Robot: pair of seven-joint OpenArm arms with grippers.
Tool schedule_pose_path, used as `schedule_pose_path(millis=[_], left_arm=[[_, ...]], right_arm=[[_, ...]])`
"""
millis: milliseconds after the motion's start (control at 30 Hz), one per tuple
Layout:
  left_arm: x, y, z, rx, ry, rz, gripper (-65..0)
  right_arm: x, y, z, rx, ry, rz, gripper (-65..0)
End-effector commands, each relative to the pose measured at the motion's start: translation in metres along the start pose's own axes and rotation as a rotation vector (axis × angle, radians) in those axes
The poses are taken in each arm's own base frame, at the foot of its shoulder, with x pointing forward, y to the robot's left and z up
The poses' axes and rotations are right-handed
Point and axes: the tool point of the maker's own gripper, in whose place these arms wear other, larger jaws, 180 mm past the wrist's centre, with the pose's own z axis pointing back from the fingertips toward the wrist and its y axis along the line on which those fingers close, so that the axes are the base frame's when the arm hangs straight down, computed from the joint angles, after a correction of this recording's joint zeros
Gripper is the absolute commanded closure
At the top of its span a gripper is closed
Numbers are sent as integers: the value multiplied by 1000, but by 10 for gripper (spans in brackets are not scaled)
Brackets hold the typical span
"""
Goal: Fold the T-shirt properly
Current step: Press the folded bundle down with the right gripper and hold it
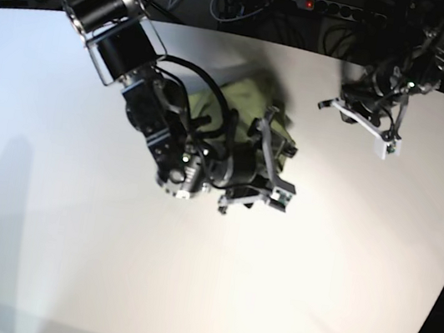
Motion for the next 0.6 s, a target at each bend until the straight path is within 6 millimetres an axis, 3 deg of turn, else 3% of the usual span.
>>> schedule_pose_path(millis=[0, 233, 467, 567], left_arm=[[-11, 4, 0, 11, 51, 11, -22], [-11, 4, 0, 13, 49, 8, -22], [-11, 4, 0, 12, 49, 9, -22], [-11, 4, 0, 11, 50, 10, -22]], right_arm=[[18, -3, 4, -5, -58, 10, -347], [21, -5, 6, -10, -82, 2, -329], [21, -5, 5, -11, -79, 8, -38], [18, -7, 4, -10, -70, 1, -3]])
